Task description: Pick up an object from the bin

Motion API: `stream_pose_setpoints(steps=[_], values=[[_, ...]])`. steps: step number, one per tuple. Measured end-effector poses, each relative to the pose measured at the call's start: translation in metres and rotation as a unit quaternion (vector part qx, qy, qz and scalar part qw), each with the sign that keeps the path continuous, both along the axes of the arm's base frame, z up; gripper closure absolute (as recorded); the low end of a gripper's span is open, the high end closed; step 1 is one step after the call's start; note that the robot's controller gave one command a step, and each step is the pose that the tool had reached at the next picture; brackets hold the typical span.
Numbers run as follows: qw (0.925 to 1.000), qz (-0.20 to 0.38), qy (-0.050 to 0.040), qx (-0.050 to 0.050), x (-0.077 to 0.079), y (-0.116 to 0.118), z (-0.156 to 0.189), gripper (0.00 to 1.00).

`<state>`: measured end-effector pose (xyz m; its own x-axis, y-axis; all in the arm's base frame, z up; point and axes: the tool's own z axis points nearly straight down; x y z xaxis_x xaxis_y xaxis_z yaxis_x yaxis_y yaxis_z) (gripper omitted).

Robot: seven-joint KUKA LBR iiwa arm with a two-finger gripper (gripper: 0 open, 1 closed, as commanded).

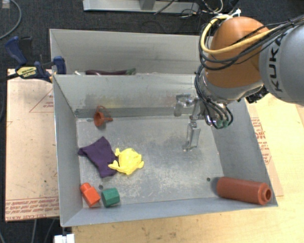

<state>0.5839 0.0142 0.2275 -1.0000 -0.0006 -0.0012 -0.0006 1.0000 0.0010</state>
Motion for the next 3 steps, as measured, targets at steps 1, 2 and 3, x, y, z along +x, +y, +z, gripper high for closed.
stream_pose_setpoints(steps=[1, 2, 3], values=[[1.0, 0.002, -0.0042, -0.001, 0.013, 0.031, -0.038, 0.0], [0.9998, 0.019, -0.0016, 0.001, -0.007, 0.051, -0.1, 0.0], [0.9959, 0.09, -0.0036, -0.001, 0.006, 0.069, -0.137, 0.0]])
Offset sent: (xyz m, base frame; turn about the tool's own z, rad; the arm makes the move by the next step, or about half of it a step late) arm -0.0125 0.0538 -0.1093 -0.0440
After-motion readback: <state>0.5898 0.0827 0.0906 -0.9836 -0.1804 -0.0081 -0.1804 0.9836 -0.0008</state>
